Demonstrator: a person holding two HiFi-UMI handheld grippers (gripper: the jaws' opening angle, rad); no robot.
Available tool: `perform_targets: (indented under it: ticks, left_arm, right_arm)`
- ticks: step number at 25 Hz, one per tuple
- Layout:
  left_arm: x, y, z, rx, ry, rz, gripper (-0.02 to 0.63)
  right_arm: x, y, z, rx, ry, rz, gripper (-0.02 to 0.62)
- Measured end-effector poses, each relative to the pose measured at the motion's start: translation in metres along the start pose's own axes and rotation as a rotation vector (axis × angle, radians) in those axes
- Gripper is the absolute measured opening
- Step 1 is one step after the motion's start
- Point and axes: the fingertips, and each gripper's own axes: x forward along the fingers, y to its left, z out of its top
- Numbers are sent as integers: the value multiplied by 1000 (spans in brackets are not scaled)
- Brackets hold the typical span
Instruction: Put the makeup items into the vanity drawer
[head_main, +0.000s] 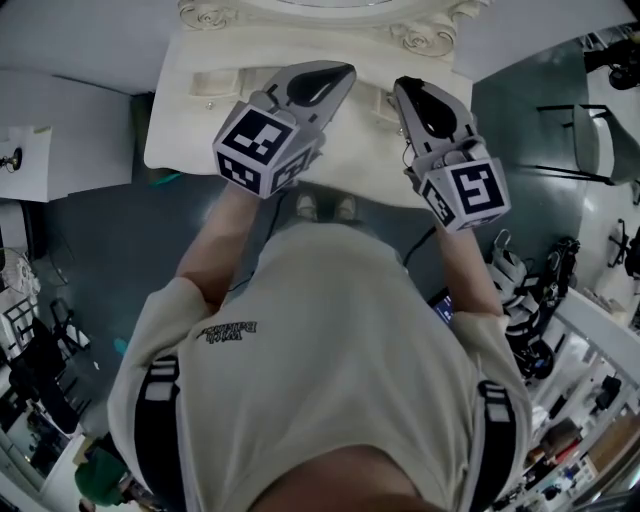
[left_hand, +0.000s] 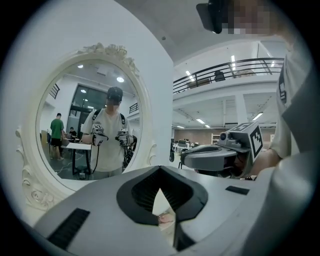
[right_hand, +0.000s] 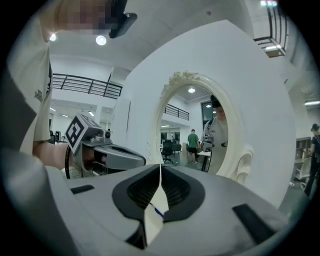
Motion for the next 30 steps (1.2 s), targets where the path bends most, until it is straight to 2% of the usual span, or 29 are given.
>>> perform_targets:
  ticks: [4,8,13,18,30]
  left_arm:
    - [-21,-6,17,36,-31,16,14]
    - [-45,-12,28,157,-36,67,14]
    - [-79,-23,44,197,-100,112,14]
    - [-111,-31,54,179,-193,149,14]
    - [-134,-32,37,142,-156,210,14]
  right_arm:
    - [-14,14,24,-4,-54,7,5]
    - [-27,27,41,-2,-97,13,5]
    - [-45,44,54,14,-141,24,5]
    - [-63,56,58,-29,-169,-9,5]
    - [-70,73,54,-32,-159,15,5]
